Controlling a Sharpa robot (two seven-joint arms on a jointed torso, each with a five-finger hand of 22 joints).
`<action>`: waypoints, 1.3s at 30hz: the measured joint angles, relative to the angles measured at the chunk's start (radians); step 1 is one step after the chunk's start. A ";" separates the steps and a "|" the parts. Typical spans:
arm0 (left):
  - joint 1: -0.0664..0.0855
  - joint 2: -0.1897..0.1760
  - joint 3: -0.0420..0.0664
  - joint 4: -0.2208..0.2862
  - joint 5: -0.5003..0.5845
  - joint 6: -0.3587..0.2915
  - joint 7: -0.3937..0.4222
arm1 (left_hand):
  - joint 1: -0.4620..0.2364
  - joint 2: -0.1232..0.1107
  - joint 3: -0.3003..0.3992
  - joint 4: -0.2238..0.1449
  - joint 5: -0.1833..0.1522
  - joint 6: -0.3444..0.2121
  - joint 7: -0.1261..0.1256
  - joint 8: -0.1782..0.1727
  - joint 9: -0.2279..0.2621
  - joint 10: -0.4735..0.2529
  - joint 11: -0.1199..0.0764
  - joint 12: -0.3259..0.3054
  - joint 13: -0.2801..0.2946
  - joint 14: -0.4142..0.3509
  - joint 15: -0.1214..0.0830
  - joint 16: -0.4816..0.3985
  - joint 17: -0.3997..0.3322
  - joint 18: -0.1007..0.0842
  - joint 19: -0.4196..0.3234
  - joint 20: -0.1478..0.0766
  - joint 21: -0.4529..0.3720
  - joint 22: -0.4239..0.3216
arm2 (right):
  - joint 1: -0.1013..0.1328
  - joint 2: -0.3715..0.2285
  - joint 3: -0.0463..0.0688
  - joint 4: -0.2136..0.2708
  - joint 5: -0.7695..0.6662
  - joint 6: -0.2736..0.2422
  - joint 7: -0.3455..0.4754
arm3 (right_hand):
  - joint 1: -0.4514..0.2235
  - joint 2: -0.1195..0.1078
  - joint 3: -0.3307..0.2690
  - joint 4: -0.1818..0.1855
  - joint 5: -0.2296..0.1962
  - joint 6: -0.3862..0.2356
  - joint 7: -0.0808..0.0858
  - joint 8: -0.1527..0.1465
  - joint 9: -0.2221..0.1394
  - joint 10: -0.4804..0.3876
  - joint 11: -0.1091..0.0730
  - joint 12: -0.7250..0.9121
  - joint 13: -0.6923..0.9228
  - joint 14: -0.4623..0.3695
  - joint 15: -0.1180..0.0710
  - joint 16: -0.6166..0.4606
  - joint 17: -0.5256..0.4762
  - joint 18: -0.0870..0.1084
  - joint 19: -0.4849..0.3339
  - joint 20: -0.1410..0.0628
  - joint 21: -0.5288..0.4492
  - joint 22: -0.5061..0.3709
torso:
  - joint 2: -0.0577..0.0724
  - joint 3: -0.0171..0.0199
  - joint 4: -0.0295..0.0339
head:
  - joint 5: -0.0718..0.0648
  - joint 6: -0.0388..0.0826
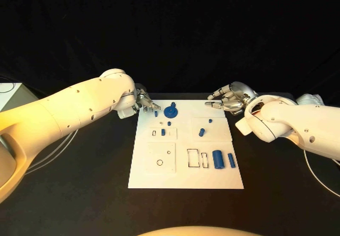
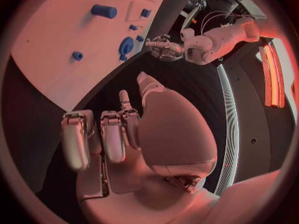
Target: Assemble the parts on the task board
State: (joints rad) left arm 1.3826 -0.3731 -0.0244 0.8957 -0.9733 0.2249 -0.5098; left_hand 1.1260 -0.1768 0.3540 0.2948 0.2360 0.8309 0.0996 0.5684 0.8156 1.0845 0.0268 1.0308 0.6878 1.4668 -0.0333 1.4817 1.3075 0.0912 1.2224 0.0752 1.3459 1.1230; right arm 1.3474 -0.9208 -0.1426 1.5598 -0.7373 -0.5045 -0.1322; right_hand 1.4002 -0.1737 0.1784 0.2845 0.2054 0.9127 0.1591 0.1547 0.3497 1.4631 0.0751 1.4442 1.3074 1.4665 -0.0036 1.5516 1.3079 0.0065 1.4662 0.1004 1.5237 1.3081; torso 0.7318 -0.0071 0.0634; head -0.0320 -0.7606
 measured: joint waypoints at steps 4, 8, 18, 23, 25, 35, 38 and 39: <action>-0.001 0.013 -0.001 -0.025 0.003 0.000 0.004 | 0.000 0.000 -0.002 -0.002 0.000 0.000 0.000 0.000 0.000 0.000 0.000 0.000 0.000 0.000 0.000 0.001 0.000 0.000 0.000 0.000 0.000 0.002 | 0.000 0.000 0.000 0.001 0.000 -0.001 0.002 | 0.000 0.000 0.000 0.000 0.000 0.000 0.000 0.000 0.000 0.000 0.000 0.000 0.000 0.000 0.000 0.000 0.000 0.000 0.000 0.000 0.000 0.000 | 0.004 -0.0004 -0.0016 | 0.001 0.003; -0.001 0.021 -0.002 -0.041 0.007 0.000 0.007 | 0.000 0.000 -0.002 -0.002 0.000 0.000 0.000 0.000 -0.001 0.000 0.000 0.000 0.002 0.000 0.000 0.004 0.000 0.000 0.004 0.004 0.000 0.004 | 0.000 0.000 0.000 0.002 0.000 -0.001 0.003 | 0.000 0.000 0.000 0.000 0.000 0.000 0.000 0.000 0.000 0.000 0.000 0.000 0.000 0.000 0.000 0.000 0.000 0.000 0.000 0.000 0.000 0.000 | 0.005 -0.0004 -0.0024 | 0.001 0.003; -0.001 0.025 -0.003 -0.055 0.010 0.002 0.009 | 0.000 0.000 -0.002 -0.002 0.000 0.000 0.000 0.000 -0.002 0.000 0.000 0.003 0.006 0.000 0.000 0.004 0.000 0.000 0.004 0.004 0.005 0.006 | 0.000 0.000 0.000 0.003 0.000 -0.003 0.005 | 0.000 0.000 0.000 0.000 0.000 0.000 0.000 0.000 -0.001 0.000 0.000 0.000 0.000 0.000 0.000 0.000 0.000 0.000 0.000 0.000 0.000 0.000 | 0.005 0.0001 -0.0032 | -0.004 -0.002; -0.002 0.033 -0.005 -0.065 0.011 0.007 0.010 | 0.000 0.000 -0.002 -0.002 0.000 0.000 0.000 0.000 -0.004 0.000 0.000 0.008 0.007 0.000 0.000 0.004 0.000 0.000 0.004 0.004 0.005 0.008 | 0.001 0.001 0.000 0.004 0.001 -0.003 0.005 | 0.000 0.000 0.000 0.000 0.000 0.000 0.000 0.000 -0.001 0.000 0.000 0.000 0.000 0.000 0.000 0.000 0.000 0.000 0.000 0.000 0.000 0.000 | 0.005 0.0001 -0.0025 | -0.006 -0.003; -0.002 0.036 -0.007 -0.069 0.011 0.009 0.010 | 0.000 0.000 -0.002 -0.002 0.000 0.000 0.000 0.000 -0.005 0.000 0.000 0.008 0.007 0.000 0.000 0.004 0.000 0.000 0.004 0.004 0.005 0.008 | 0.001 0.001 0.000 0.004 0.001 -0.004 0.005 | 0.000 0.000 0.000 0.000 0.000 0.000 0.000 0.000 -0.001 0.000 0.000 0.000 0.000 0.000 0.000 0.000 0.000 0.000 0.000 0.000 0.000 0.000 | 0.005 0.0000 -0.0025 | -0.007 -0.003; -0.013 0.042 -0.012 -0.087 0.013 0.016 0.010 | 0.013 0.013 -0.002 -0.002 0.000 0.005 0.003 -0.004 -0.010 0.000 0.000 0.008 0.006 0.000 0.000 0.007 0.000 0.000 0.003 0.003 0.005 0.008 | 0.001 0.000 0.000 0.007 0.001 -0.004 0.006 | 0.000 0.000 0.000 0.000 0.000 0.000 0.000 0.000 -0.001 0.000 0.000 0.000 0.000 0.000 0.000 0.000 0.000 0.000 0.000 0.000 0.000 0.000 | 0.006 -0.0006 -0.0025 | -0.008 -0.005; -0.015 0.043 -0.012 -0.090 0.013 0.016 0.011 | 0.016 0.016 -0.002 -0.002 0.000 0.008 0.000 -0.004 -0.011 0.000 0.000 0.008 0.006 0.000 0.000 0.008 0.000 0.000 0.003 0.003 0.005 0.008 | 0.001 0.000 0.000 0.007 0.001 -0.004 0.006 | 0.000 0.000 0.000 0.000 0.000 0.000 0.000 0.000 -0.001 0.000 0.000 0.000 0.000 0.000 0.000 0.000 0.000 0.000 0.000 0.000 0.000 -0.001 | 0.006 0.0000 -0.0026 | -0.010 -0.006; -0.015 0.044 -0.012 -0.091 0.013 0.016 0.011 | 0.016 0.016 -0.002 -0.002 0.000 0.008 0.000 -0.004 -0.011 0.000 0.000 0.008 0.006 0.000 0.000 0.008 0.000 0.000 0.003 0.003 0.005 0.008 | 0.001 0.000 0.000 0.007 0.001 -0.004 0.006 | 0.000 0.000 0.000 0.000 0.000 0.000 0.000 0.000 -0.001 0.000 0.000 0.000 0.000 0.000 0.000 0.000 0.000 0.000 0.000 0.000 0.000 -0.001 | 0.006 0.0000 -0.0026 | -0.010 -0.007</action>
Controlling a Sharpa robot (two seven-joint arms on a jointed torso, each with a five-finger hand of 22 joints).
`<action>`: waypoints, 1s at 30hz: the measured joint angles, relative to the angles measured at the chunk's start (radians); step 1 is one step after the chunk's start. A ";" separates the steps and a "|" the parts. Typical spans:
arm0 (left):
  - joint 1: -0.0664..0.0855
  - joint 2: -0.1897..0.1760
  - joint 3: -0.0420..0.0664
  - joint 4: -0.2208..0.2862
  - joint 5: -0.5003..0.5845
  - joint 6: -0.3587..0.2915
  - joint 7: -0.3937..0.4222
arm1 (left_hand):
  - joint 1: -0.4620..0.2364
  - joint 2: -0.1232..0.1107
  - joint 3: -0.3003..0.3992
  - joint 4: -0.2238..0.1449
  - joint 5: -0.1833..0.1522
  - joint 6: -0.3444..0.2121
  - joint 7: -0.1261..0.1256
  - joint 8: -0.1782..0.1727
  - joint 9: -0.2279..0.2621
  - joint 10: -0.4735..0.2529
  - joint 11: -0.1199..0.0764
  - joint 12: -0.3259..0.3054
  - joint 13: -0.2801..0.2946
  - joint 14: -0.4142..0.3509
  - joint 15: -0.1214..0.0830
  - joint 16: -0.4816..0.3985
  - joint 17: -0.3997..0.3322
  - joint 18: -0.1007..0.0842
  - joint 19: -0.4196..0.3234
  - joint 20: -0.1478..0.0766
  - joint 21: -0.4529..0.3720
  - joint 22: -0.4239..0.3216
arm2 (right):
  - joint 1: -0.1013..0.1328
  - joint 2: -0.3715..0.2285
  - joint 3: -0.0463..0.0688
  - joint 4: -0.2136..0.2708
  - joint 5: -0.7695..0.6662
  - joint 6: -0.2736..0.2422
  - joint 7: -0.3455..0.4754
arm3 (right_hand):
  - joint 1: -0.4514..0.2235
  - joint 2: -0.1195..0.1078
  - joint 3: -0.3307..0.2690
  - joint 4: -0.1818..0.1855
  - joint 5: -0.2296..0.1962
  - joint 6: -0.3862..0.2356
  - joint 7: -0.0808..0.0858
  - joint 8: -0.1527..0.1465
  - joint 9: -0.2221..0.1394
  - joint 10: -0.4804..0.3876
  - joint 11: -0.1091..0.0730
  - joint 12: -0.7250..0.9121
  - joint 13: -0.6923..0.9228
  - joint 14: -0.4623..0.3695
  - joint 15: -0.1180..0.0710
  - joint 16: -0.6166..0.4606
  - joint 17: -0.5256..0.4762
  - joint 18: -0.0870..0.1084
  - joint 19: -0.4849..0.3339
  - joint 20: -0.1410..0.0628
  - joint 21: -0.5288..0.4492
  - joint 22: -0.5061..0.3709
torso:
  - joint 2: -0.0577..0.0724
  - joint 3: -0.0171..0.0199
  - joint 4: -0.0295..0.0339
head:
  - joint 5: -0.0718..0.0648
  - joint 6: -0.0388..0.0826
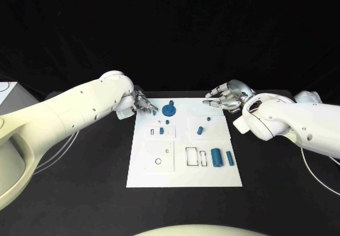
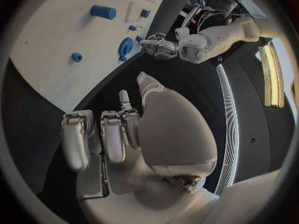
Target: Assemble the parts on the task board
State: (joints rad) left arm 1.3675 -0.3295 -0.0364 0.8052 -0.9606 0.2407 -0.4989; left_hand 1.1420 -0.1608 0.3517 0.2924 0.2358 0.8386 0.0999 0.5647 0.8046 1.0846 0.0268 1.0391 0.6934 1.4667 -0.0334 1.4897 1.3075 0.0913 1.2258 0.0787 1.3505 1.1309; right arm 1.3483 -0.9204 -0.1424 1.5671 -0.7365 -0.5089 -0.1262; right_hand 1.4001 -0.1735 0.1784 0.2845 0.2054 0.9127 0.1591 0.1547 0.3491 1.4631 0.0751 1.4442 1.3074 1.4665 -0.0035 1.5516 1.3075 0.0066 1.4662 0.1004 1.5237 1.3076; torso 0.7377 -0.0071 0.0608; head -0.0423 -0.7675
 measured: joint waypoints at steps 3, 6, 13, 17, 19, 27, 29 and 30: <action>-0.001 0.001 0.000 -0.001 0.001 0.000 0.001 | 0.009 0.009 0.003 -0.003 0.000 0.002 -0.002 0.000 -0.003 0.000 0.000 0.006 0.001 0.000 0.000 0.000 0.000 0.000 0.004 0.004 0.000 0.003 | 0.000 0.000 0.000 0.000 0.000 0.000 0.000 | -0.005 0.005 0.000 0.000 0.000 0.000 0.000 0.000 0.000 0.000 0.000 0.000 0.000 0.000 0.000 0.000 0.000 0.000 0.000 0.000 0.000 0.000 | 0.000 0.0000 0.0001 | -0.001 -0.002; -0.001 0.001 0.000 -0.001 0.003 0.000 0.004 | 0.031 0.020 0.009 -0.009 0.000 0.007 -0.007 0.000 -0.006 0.000 0.000 0.013 0.006 0.000 0.000 0.006 0.000 0.000 0.008 0.000 0.004 0.010 | 0.000 0.000 0.000 0.000 0.000 0.000 0.000 | -0.005 0.005 0.000 0.000 0.000 0.000 0.000 0.000 0.000 0.000 0.000 0.000 0.000 0.000 0.000 0.000 0.000 0.000 0.000 0.000 0.000 0.000 | -0.001 0.0006 0.0007 | -0.001 -0.004; -0.001 0.002 0.000 0.000 0.013 -0.001 0.011 | 0.053 0.029 0.023 -0.012 0.000 0.007 -0.007 0.000 -0.009 0.000 0.000 0.013 0.006 0.000 0.000 0.006 0.000 0.000 0.009 -0.002 0.008 0.012 | 0.000 0.001 0.000 -0.001 0.000 0.000 0.000 | -0.005 0.005 0.000 0.000 0.000 0.000 0.000 0.000 0.000 0.000 0.000 0.000 0.000 0.000 0.000 0.000 0.000 0.000 0.000 0.000 0.000 0.000 | -0.002 0.0012 0.0014 | -0.001 -0.006; -0.002 0.002 0.000 0.001 0.023 -0.001 0.017 | 0.086 0.037 0.043 -0.014 0.000 0.011 -0.011 0.000 -0.012 0.000 0.000 0.013 0.002 0.000 0.000 0.006 0.000 0.000 0.009 -0.002 0.008 0.013 | 0.000 0.001 0.000 -0.001 0.000 0.000 0.000 | -0.005 0.005 0.000 0.000 0.000 0.000 0.000 0.000 0.000 0.000 0.000 0.000 0.000 0.000 0.000 0.000 0.000 0.000 0.000 0.000 0.000 0.000 | -0.002 0.0011 0.0014 | 0.000 -0.006; -0.002 0.002 0.000 0.001 0.029 -0.001 0.020 | 0.120 0.041 0.066 -0.024 0.000 0.011 -0.011 0.000 -0.015 -0.004 -0.004 0.013 -0.005 0.000 0.000 0.010 0.000 0.000 0.009 -0.002 0.008 0.013 | 0.000 0.001 0.000 -0.001 0.000 0.000 0.000 | -0.005 0.005 0.000 0.000 0.000 0.000 0.000 0.000 0.000 0.000 0.000 0.000 0.000 0.000 0.000 0.000 0.000 0.000 0.000 0.000 0.000 0.000 | -0.002 0.0012 0.0014 | 0.001 -0.006; -0.002 0.002 0.000 0.001 0.055 0.001 0.032 | 0.193 0.027 0.215 -0.067 0.001 -0.004 -0.004 0.013 -0.018 -0.009 -0.001 0.003 -0.028 0.000 0.000 0.014 0.000 0.000 0.009 -0.002 0.012 0.018 | 0.000 0.001 0.000 -0.002 0.000 0.000 0.000 | -0.005 0.005 0.000 0.000 0.000 0.000 0.000 0.000 0.000 0.000 0.000 0.000 0.000 0.000 0.000 0.000 0.000 0.000 0.000 0.000 0.000 0.000 | -0.002 0.0009 0.0014 | 0.001 -0.006; -0.002 0.002 -0.001 0.001 0.061 0.002 0.033 | 0.193 0.027 0.234 -0.049 0.004 -0.011 0.003 0.029 -0.016 -0.009 -0.001 0.003 -0.034 0.000 0.000 0.014 0.000 0.000 0.009 -0.002 0.016 0.022 | 0.000 0.001 0.000 -0.002 0.000 0.000 0.000 | -0.005 0.005 0.000 0.000 0.000 0.000 0.000 0.000 -0.001 0.000 0.000 0.000 0.000 0.000 0.000 0.000 0.000 0.000 0.000 0.000 0.000 0.000 | -0.002 0.0008 0.0014 | 0.001 -0.006; -0.002 0.002 -0.001 0.001 0.063 0.003 0.034 | 0.193 0.027 0.239 -0.044 0.004 -0.011 0.003 0.033 -0.016 -0.009 -0.001 0.003 -0.034 0.000 0.000 0.014 0.000 0.000 0.009 -0.002 0.016 0.023 | 0.000 0.001 0.000 -0.002 0.000 0.000 0.000 | -0.005 0.005 0.000 0.000 0.000 0.000 0.000 0.000 -0.001 0.000 0.000 0.000 0.000 0.000 0.000 0.000 0.000 0.000 0.000 0.000 0.000 0.000 | -0.002 0.0008 0.0014 | 0.001 -0.006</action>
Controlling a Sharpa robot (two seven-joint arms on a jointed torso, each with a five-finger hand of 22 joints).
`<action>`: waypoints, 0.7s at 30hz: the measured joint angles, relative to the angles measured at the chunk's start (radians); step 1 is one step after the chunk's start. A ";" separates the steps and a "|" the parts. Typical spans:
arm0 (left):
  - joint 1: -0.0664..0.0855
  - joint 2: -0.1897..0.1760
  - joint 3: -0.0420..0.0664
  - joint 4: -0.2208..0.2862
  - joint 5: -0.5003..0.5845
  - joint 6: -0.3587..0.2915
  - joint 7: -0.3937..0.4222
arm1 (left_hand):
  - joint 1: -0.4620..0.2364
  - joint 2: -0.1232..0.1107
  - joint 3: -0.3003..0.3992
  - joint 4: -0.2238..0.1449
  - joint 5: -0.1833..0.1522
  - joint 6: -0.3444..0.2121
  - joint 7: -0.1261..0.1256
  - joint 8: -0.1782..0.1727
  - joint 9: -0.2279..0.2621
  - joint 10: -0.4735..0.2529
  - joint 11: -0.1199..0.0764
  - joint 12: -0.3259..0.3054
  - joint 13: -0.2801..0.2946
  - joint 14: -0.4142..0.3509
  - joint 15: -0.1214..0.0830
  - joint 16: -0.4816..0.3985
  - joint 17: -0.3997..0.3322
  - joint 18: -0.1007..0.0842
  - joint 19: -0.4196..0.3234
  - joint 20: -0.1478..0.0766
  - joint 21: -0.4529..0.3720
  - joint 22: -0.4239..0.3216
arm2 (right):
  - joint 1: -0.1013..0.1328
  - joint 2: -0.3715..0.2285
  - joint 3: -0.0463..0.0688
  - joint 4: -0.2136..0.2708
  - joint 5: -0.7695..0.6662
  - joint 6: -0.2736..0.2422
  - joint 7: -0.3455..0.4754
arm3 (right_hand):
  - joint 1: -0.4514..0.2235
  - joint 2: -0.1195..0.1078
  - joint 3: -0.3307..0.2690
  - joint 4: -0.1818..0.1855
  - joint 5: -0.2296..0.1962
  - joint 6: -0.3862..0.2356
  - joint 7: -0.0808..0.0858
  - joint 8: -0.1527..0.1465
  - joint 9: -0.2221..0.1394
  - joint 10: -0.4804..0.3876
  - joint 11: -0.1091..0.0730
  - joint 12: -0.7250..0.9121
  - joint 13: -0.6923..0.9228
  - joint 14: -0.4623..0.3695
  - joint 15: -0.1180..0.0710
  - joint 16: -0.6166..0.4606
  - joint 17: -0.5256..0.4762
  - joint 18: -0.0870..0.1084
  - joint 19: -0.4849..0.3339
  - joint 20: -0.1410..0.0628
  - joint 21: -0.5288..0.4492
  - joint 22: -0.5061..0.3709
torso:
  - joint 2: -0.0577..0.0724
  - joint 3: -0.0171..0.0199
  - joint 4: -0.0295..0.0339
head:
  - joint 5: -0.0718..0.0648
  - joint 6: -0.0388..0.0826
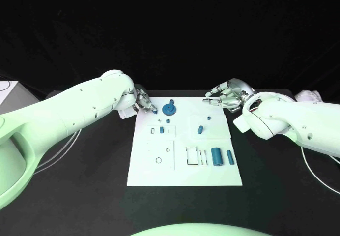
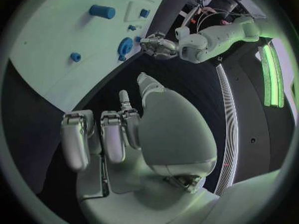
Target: Assemble the parts on the task board
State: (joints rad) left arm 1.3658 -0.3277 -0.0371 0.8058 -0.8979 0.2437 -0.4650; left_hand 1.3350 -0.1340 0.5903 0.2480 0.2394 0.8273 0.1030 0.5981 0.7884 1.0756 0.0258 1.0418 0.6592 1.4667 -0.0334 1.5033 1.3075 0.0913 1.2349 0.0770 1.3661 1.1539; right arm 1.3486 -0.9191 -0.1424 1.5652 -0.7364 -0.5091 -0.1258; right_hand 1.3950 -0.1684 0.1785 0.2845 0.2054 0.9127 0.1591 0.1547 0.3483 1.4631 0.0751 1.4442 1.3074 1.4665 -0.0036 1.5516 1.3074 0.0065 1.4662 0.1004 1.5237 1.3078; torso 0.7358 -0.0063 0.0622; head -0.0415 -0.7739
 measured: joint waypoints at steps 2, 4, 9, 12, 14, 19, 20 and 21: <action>0.000 -0.001 0.000 -0.001 0.004 0.001 0.001 | -0.007 -0.010 0.009 0.007 0.000 0.000 0.000 0.008 0.010 -0.001 0.001 0.000 0.000 0.000 0.000 0.000 0.000 0.000 0.000 0.000 0.000 0.003 | 0.000 0.000 0.000 0.000 0.000 0.000 0.000 | 0.000 0.000 0.000 0.000 0.000 0.000 0.000 0.000 0.000 0.000 0.000 0.000 0.000 0.000 0.000 0.000 0.000 0.000 0.000 0.000 0.000 0.000 | 0.000 0.0000 -0.0001 | 0.000 0.000; 0.000 -0.002 0.000 -0.001 0.007 0.002 0.001 | -0.018 -0.020 0.019 0.006 0.008 0.000 0.000 0.013 0.024 0.005 0.003 0.000 0.002 0.000 0.000 0.000 0.000 0.000 0.000 0.000 0.005 0.006 | 0.000 0.000 0.000 -0.001 0.000 0.000 0.000 | 0.000 0.000 0.000 0.000 0.000 0.000 0.000 0.000 0.000 0.000 0.000 0.000 0.000 0.000 0.000 0.000 0.000 0.000 0.000 0.000 0.000 0.000 | 0.000 0.0001 -0.0001 | 0.000 0.000; 0.000 -0.009 -0.001 0.000 0.015 0.003 0.003 | -0.065 -0.041 0.082 -0.038 0.033 0.002 -0.002 0.021 0.035 0.026 0.000 0.019 0.023 0.000 0.000 0.008 0.000 0.000 0.010 0.001 0.015 0.020 | 0.000 0.001 0.000 -0.002 0.000 0.000 0.000 | 0.000 0.000 0.000 0.000 0.000 0.000 0.000 0.000 0.000 0.000 0.000 0.000 0.000 0.000 0.000 0.000 0.000 0.000 0.000 0.000 0.000 0.000 | 0.000 0.0005 -0.0001 | 0.001 0.000; 0.000 -0.017 -0.001 0.007 0.022 0.001 0.004 | -0.095 -0.058 0.085 -0.036 0.122 0.026 -0.007 0.033 0.035 0.055 -0.004 0.041 0.051 0.000 0.000 0.019 0.000 0.000 0.026 -0.005 0.029 0.039 | 0.000 0.000 0.000 -0.002 0.000 0.000 0.000 | 0.000 0.000 0.000 0.000 0.000 0.000 0.000 0.000 0.000 0.000 0.000 0.000 0.000 0.000 0.000 0.000 0.000 0.000 0.000 0.000 0.000 0.000 | -0.001 0.0005 0.0000 | 0.001 0.000; 0.000 -0.027 -0.001 0.017 0.029 -0.002 0.005 | -0.116 -0.066 0.085 -0.036 0.169 0.039 -0.012 0.033 0.035 0.073 -0.008 0.053 0.068 -0.002 -0.005 0.026 0.000 0.000 0.036 -0.010 0.036 0.051 | 0.000 0.000 0.000 -0.003 0.000 0.000 0.000 | 0.000 0.000 0.000 0.000 0.000 0.000 0.000 0.000 0.000 0.000 0.000 0.000 0.000 0.000 0.000 0.000 0.000 0.000 0.000 0.000 0.000 0.000 | -0.002 0.0004 0.0000 | 0.001 0.000; 0.001 -0.074 -0.002 0.072 0.060 -0.022 0.007 | -0.150 -0.078 0.077 -0.043 0.264 0.065 -0.027 0.040 0.035 0.112 -0.015 0.083 0.113 0.000 -0.015 0.043 0.000 0.000 0.068 -0.018 0.058 0.089 | 0.000 -0.003 0.000 -0.003 0.000 0.000 0.000 | 0.000 0.000 0.000 0.000 0.000 0.000 0.000 0.000 0.000 0.000 0.000 0.000 0.000 0.000 0.000 0.000 0.000 0.000 0.000 0.000 0.000 0.000 | -0.003 0.0008 0.0006 | 0.002 0.000; 0.001 -0.084 -0.003 0.086 0.065 -0.027 0.008 | -0.161 -0.078 0.077 -0.043 0.278 0.070 -0.026 0.040 0.035 0.114 -0.014 0.088 0.121 0.000 -0.015 0.047 0.000 0.000 0.070 -0.020 0.060 0.095 | 0.000 -0.004 0.000 -0.003 0.000 0.000 0.000 | 0.000 0.000 0.000 0.000 0.000 0.000 0.000 0.000 0.000 0.000 0.000 0.000 0.000 0.000 0.000 0.000 0.000 0.000 0.000 0.000 0.000 0.000 | -0.003 0.0007 0.0011 | 0.002 0.000; 0.001 -0.096 -0.003 0.104 0.071 -0.032 0.008 | -0.169 -0.079 0.075 -0.046 0.292 0.075 -0.031 0.041 0.035 0.121 -0.014 0.094 0.130 -0.001 -0.018 0.050 0.000 0.000 0.075 -0.023 0.066 0.101 | 0.000 -0.005 0.000 -0.003 0.000 0.000 0.000 | 0.000 0.000 0.000 0.000 0.000 0.000 0.000 0.000 0.000 0.000 0.000 0.000 0.000 0.000 0.000 0.000 0.000 0.000 0.000 0.000 0.000 0.000 | -0.004 0.0007 0.0017 | 0.002 0.000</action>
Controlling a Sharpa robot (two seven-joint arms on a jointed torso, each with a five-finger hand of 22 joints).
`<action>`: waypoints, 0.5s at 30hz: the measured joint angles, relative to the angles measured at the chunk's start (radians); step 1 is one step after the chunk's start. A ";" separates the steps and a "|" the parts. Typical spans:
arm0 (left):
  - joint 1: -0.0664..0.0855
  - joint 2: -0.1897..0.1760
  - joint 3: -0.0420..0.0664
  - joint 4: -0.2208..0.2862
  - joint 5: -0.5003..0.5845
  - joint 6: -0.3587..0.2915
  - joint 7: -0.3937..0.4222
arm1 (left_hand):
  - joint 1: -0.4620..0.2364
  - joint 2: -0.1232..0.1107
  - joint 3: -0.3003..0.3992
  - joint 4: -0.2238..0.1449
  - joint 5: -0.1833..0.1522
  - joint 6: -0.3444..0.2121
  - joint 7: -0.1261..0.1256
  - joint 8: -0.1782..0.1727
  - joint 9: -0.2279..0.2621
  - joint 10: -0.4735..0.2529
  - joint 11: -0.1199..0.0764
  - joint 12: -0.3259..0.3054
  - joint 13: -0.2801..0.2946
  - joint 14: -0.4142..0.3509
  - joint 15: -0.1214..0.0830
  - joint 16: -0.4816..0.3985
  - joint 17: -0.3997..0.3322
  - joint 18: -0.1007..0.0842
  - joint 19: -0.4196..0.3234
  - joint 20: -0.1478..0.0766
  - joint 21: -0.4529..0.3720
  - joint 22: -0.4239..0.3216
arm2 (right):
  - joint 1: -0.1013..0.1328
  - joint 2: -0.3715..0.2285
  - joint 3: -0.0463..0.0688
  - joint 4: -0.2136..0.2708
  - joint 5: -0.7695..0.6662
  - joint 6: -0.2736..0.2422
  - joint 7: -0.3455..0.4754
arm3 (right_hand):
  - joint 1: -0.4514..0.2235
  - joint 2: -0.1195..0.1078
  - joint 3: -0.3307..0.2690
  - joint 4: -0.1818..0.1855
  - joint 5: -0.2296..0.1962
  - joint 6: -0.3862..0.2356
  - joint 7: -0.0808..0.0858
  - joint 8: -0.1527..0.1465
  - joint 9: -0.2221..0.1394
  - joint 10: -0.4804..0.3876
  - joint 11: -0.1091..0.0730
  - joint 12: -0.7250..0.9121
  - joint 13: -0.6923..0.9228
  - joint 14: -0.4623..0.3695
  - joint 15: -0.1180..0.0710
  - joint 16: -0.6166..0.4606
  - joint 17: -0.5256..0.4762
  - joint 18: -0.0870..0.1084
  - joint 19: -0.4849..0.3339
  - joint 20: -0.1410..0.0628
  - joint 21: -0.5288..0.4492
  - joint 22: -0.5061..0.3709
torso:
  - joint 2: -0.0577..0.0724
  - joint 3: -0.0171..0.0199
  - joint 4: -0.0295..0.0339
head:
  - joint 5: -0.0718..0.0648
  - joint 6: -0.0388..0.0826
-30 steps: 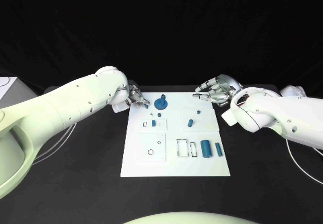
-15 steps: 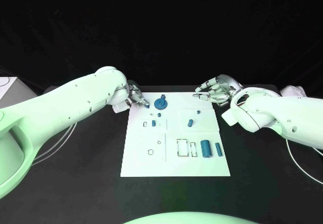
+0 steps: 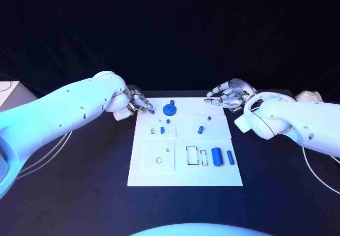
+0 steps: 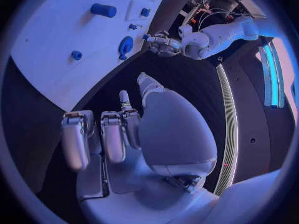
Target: Assemble the parts on the task board
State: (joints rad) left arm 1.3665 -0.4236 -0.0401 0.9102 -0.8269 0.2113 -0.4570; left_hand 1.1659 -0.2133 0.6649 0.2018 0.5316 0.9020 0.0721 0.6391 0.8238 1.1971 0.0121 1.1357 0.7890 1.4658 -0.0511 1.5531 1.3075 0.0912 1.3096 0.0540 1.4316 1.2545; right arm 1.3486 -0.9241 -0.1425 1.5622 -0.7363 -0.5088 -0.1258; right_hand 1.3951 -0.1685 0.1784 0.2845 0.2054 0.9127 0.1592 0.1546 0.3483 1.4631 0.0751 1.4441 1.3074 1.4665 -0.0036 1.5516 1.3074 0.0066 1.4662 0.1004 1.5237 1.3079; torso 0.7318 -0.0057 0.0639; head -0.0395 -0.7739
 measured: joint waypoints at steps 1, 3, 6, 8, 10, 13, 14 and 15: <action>0.000 -0.011 -0.001 0.017 0.005 -0.006 0.000 | -0.005 -0.002 -0.002 -0.002 0.011 0.006 -0.004 0.003 0.000 0.016 -0.009 0.006 0.007 0.001 -0.005 0.005 0.000 0.000 0.006 -0.001 0.004 0.006 | 0.000 -0.001 0.000 0.000 0.000 0.000 0.000 | 0.000 0.000 0.000 0.000 0.000 0.000 0.000 0.000 0.000 0.000 0.000 0.000 0.000 0.000 0.000 0.000 0.000 0.000 0.000 0.000 0.000 0.000 | -0.001 0.0000 0.0005 | 0.000 0.000; 0.000 -0.037 -0.003 0.060 0.014 -0.020 0.001 | -0.016 -0.002 -0.002 -0.002 0.028 0.010 -0.003 0.006 0.000 0.037 -0.022 0.011 0.017 0.001 -0.008 0.006 0.000 0.000 0.010 -0.004 0.005 0.013 | 0.000 -0.003 0.000 0.000 0.000 0.000 0.000 | 0.000 0.000 0.000 0.000 0.000 0.000 0.000 0.000 0.000 0.000 0.000 0.000 0.000 0.000 0.000 0.000 0.000 0.000 0.000 0.000 0.000 0.000 | -0.002 0.0001 0.0017 | 0.001 -0.002; 0.000 -0.075 -0.009 0.122 0.023 -0.044 0.002 | -0.020 -0.004 -0.005 -0.005 0.039 0.010 -0.002 0.008 -0.001 0.046 -0.025 0.013 0.028 -0.001 -0.010 0.010 0.000 0.000 0.019 -0.006 0.009 0.022 | 0.000 -0.005 0.000 0.000 0.000 0.000 0.000 | 0.000 0.000 0.000 0.000 0.000 0.000 0.000 0.000 0.000 0.000 0.000 0.000 0.000 0.000 0.000 0.000 0.000 0.000 0.000 0.000 0.000 0.000 | -0.005 0.0000 0.0039 | 0.002 -0.004; 0.000 -0.094 -0.014 0.153 0.027 -0.059 0.002 | -0.030 -0.003 0.004 -0.015 0.050 0.018 -0.003 0.008 -0.003 0.055 -0.027 0.020 0.037 -0.001 -0.010 0.010 0.000 0.000 0.024 -0.011 0.013 0.026 | 0.000 -0.006 0.000 0.000 0.000 0.000 0.000 | 0.000 0.000 0.000 0.000 0.000 0.000 0.000 0.000 0.000 0.000 0.000 0.000 0.000 0.000 0.000 0.000 0.000 0.000 0.000 0.000 0.000 0.000 | -0.007 0.0000 0.0052 | 0.004 -0.006; 0.000 -0.114 -0.021 0.186 0.029 -0.078 0.002 | -0.035 -0.009 0.004 -0.015 0.062 0.018 -0.003 0.009 -0.003 0.058 -0.030 0.021 0.044 0.002 -0.013 0.010 0.000 0.000 0.024 -0.011 0.013 0.026 | 0.000 -0.008 0.000 0.000 0.000 0.000 0.000 | 0.000 0.000 0.000 0.000 0.000 0.000 0.000 0.000 0.000 0.000 0.000 0.000 0.000 0.000 0.000 0.000 0.000 0.000 0.000 0.000 0.000 0.000 | -0.009 0.0000 0.0063 | 0.005 -0.007; 0.000 -0.141 -0.030 0.235 0.029 -0.104 0.003 | -0.048 -0.008 0.001 -0.018 0.080 0.022 -0.007 0.009 -0.004 0.070 -0.032 0.033 0.058 -0.001 -0.017 0.014 0.000 0.000 0.024 -0.011 0.013 0.027 | 0.000 -0.009 0.000 0.000 0.001 0.000 -0.001 | 0.000 0.000 0.000 0.000 0.000 0.000 0.000 0.000 0.000 0.000 0.000 0.000 0.000 0.000 0.000 0.000 0.000 0.000 0.000 0.000 0.000 0.000 | -0.012 0.0000 0.0079 | 0.007 -0.010; -0.001 -0.150 -0.033 0.251 0.027 -0.111 0.003 | -0.048 -0.009 0.001 -0.018 0.080 0.027 -0.008 0.009 -0.004 0.072 -0.033 0.033 0.062 -0.001 -0.017 0.014 0.000 0.000 0.026 -0.013 0.013 0.028 | 0.000 -0.010 0.000 0.000 0.001 0.000 -0.001 | 0.000 0.000 0.000 0.000 0.000 0.000 0.000 0.000 0.000 0.000 0.000 0.000 0.000 0.000 0.000 0.000 0.000 0.000 0.000 0.000 0.000 0.000 | -0.013 -0.0001 0.0082 | 0.007 -0.011; -0.002 -0.157 -0.036 0.265 0.026 -0.119 0.003 | -0.048 -0.009 0.001 -0.018 0.080 0.028 -0.007 0.009 -0.004 0.072 -0.033 0.034 0.063 -0.001 -0.017 0.014 0.000 0.000 0.027 -0.014 0.013 0.028 | 0.000 -0.010 0.000 0.000 0.001 0.000 -0.001 | 0.000 0.000 0.000 0.000 0.000 0.000 0.000 0.000 0.000 0.000 0.000 0.000 0.000 0.000 0.000 0.000 0.000 0.000 0.000 0.000 0.000 0.000 | -0.013 -0.0002 0.0088 | 0.007 -0.012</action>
State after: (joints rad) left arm 1.3647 -0.5806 -0.0756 1.1750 -0.8012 0.0927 -0.4539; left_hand 1.1177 -0.2218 0.6664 0.1842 0.6113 0.9302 0.0653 0.6478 0.8201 1.2693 -0.0212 1.1695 0.8516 1.4649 -0.0678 1.5674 1.3075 0.0913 1.3368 0.0396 1.4442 1.2822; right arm 1.3486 -0.9346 -0.1427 1.5624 -0.7357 -0.5088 -0.1264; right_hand 1.3951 -0.1685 0.1785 0.2845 0.2054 0.9127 0.1592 0.1546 0.3484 1.4631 0.0751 1.4441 1.3074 1.4665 -0.0036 1.5516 1.3073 0.0066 1.4662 0.1004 1.5237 1.3077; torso 0.7184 -0.0058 0.0728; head -0.0325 -0.7860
